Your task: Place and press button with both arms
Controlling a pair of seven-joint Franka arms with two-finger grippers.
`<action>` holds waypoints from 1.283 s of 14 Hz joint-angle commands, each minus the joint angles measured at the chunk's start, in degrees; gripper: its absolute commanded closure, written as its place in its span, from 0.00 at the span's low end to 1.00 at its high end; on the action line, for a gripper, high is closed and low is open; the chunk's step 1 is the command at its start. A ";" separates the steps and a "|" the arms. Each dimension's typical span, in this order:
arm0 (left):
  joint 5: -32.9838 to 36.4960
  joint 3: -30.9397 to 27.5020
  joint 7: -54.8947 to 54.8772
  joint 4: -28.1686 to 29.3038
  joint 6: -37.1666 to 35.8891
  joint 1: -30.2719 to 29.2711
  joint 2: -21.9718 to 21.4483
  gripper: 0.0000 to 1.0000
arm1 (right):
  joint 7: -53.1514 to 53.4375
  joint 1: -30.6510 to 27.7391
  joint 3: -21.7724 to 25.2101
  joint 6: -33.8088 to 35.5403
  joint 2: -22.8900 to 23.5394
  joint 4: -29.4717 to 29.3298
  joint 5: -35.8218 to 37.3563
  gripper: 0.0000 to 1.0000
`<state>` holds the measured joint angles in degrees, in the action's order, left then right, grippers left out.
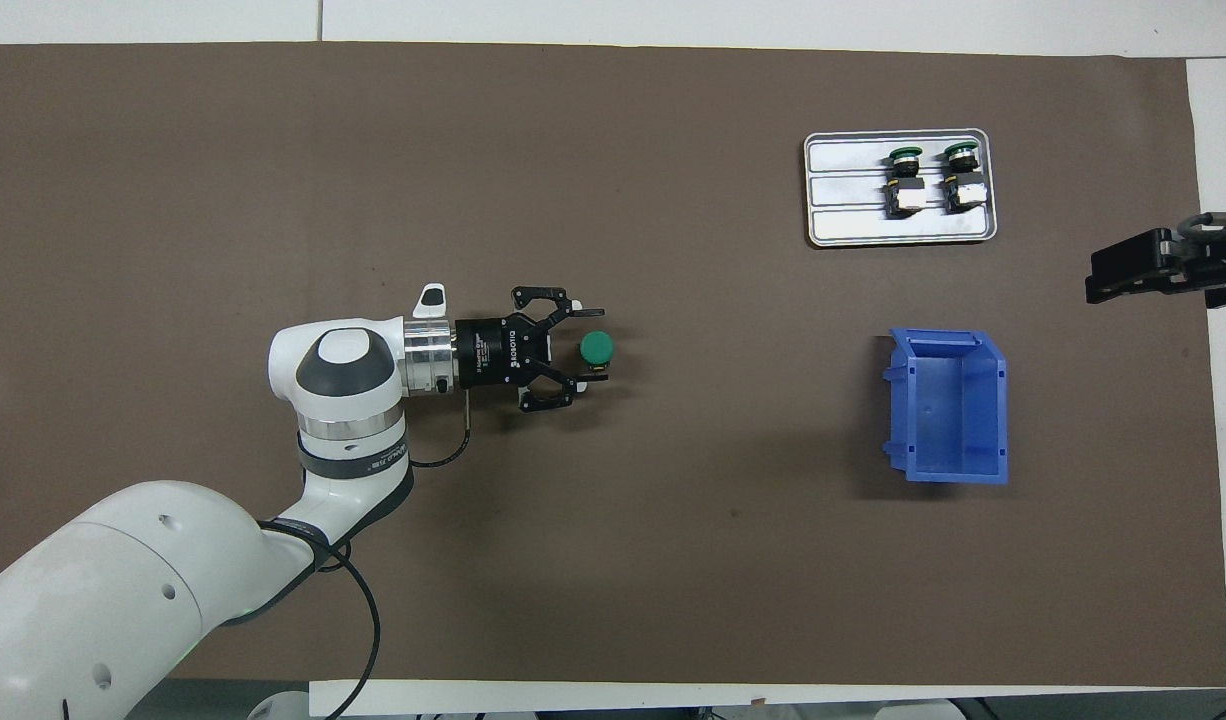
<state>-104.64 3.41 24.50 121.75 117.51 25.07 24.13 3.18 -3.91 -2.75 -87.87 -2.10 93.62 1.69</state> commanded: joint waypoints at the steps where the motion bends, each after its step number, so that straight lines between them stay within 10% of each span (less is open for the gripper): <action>1: -1.01 -0.33 -0.51 0.86 0.79 0.42 -0.57 0.00 | -1.42 -0.40 -0.33 0.24 -0.89 1.03 0.07 0.01; 10: 20.75 -0.42 0.55 3.24 -2.89 -7.48 -8.30 0.00 | -1.42 -0.40 -0.33 0.24 -0.89 1.03 0.07 0.01; 18: 63.17 -0.51 19.80 -19.92 -18.69 -9.94 -14.55 0.00 | -1.42 -0.40 -0.33 0.24 -0.89 1.03 0.07 0.01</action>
<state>-49.26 3.09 43.79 108.12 104.77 16.31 8.20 3.18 -3.91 -2.75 -87.87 -2.10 93.64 1.69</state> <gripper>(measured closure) 0.000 0.009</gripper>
